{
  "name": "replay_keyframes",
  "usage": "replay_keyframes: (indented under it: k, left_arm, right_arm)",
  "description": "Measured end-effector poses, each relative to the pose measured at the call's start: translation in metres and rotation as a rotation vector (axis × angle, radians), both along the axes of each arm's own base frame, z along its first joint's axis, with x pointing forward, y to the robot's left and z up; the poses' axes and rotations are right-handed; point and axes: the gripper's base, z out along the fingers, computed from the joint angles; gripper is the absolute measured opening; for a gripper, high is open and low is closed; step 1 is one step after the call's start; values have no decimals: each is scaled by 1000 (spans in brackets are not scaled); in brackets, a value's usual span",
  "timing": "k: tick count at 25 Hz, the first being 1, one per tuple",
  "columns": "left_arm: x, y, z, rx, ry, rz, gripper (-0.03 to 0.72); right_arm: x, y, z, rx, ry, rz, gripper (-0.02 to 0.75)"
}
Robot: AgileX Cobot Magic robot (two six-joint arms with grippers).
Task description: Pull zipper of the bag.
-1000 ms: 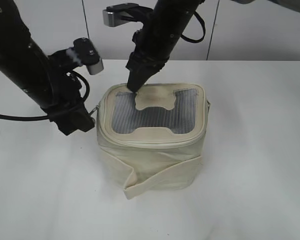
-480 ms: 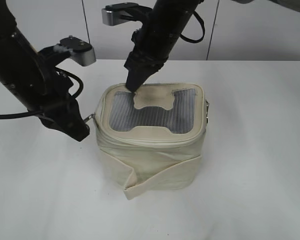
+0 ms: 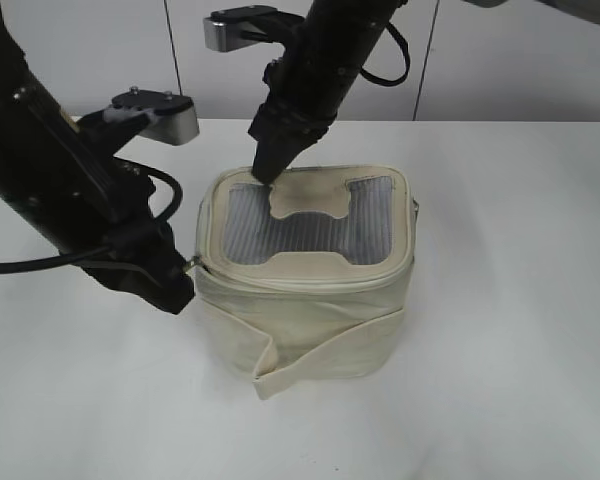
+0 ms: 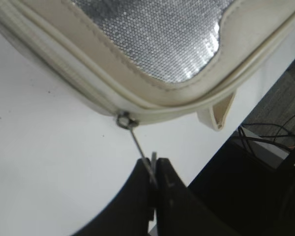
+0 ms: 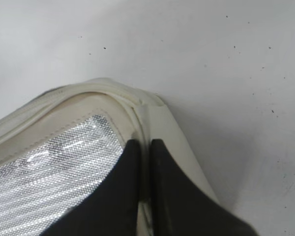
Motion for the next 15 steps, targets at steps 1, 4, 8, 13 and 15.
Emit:
replay_keyframes:
  k: [1, 4, 8, 13, 15]
  left_arm:
    - [-4, -4, 1, -3, -2, 17, 1]
    - [-14, -18, 1, -6, 7, 67, 1]
    - [-29, -38, 3, -28, 4, 112, 1]
    - [-44, -62, 4, -94, -27, 171, 1]
    - [-48, -70, 4, -119, -34, 191, 1]
  right_arm:
    - [0, 0, 0, -3, -2, -1, 36]
    - [0, -1, 0, -10, -1, -11, 36]
    - [1, -2, 0, -16, 0, -23, 36]
    - [1, -2, 0, -15, 1, -23, 36]
    - [1, -1, 0, -11, 4, -24, 36]
